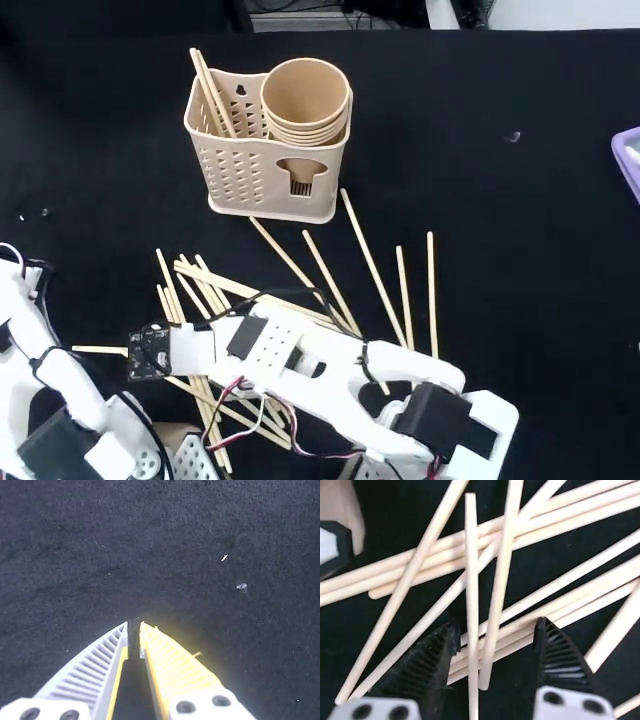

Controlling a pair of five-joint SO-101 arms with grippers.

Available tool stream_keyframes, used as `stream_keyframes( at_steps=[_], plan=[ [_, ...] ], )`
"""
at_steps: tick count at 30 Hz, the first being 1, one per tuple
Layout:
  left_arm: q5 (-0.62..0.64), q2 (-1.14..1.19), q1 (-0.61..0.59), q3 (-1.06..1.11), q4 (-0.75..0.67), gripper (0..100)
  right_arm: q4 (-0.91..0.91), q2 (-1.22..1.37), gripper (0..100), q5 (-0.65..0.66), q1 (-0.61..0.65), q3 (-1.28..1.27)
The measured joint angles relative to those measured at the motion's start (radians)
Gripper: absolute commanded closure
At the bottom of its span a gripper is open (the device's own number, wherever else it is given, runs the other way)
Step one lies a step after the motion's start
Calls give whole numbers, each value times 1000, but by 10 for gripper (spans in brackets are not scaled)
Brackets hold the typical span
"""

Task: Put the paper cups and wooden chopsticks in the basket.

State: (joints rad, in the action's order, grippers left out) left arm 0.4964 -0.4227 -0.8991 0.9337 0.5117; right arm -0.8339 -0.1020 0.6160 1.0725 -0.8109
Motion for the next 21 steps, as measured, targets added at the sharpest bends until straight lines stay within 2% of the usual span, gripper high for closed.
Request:
stream_keyframes(
  at_steps=[3, 6, 14, 21],
  plan=[
    [0, 0, 0, 0, 0, 948, 6, -2, 993, 0, -5, 5],
    [0, 0, 0, 0, 0, 948, 5, -6, 988, 0, -5, 14],
    [0, 0, 0, 0, 0, 948, -8, -101, 988, -32, -124, 14],
    [0, 0, 0, 0, 0, 948, -135, -311, 988, -31, -149, 14]
  ],
)
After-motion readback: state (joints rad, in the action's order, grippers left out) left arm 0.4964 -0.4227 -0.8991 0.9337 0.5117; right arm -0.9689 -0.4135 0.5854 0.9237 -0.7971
